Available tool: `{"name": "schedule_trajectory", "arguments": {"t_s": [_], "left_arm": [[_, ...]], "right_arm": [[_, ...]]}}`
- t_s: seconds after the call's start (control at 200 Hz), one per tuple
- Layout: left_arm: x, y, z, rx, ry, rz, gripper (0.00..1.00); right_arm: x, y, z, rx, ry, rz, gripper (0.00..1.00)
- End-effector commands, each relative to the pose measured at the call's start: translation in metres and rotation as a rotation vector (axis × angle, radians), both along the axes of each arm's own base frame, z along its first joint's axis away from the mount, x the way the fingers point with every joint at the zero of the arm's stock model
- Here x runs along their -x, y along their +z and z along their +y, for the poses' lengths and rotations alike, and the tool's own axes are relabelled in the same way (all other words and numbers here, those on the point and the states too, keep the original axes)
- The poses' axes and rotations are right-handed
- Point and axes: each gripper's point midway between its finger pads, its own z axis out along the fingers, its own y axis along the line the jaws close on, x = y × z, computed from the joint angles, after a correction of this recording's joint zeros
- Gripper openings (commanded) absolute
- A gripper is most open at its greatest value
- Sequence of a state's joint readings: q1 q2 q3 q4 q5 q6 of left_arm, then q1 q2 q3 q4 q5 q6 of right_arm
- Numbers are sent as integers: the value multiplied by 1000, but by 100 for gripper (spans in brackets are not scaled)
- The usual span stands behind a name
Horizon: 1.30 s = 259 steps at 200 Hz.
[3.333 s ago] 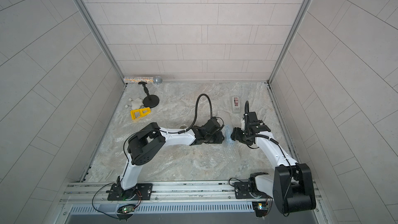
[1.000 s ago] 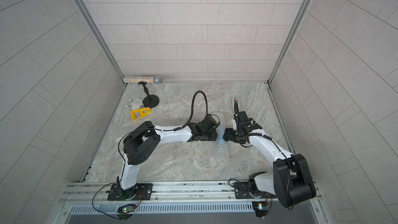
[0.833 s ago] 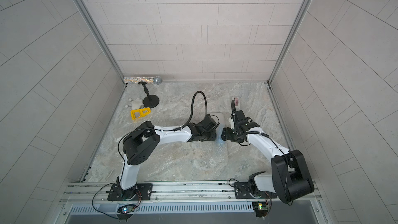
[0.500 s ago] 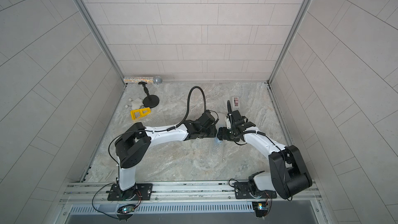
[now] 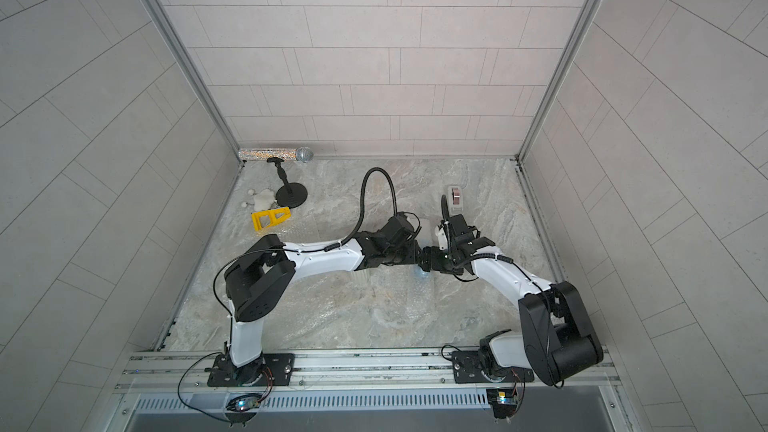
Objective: Wrap vases in bubble wrap
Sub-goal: Wrap the vase in bubble wrap.
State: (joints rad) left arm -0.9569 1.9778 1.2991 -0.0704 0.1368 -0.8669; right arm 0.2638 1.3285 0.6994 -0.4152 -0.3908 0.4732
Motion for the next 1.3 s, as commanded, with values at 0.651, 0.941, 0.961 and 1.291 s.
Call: {"name": "schedule_trajectory", "arguments": {"t_s": [0.651,0.941,0.961,1.291], "left_arm": [[17,-24,32,-144,-21,6,42],[5,-2,15,-100,-39,-21,42],[3,1,14,-97,-39,-26,42],[-8,15,13,-98,-15,-33,48]], "right_arm": [[6,-9,20,-187,19,104,76],[2,-27,11,-105,-5,121,68],[2,-28,9,-94,-10,122,67],[8,-33,-29,19,-122,105,64]]}}
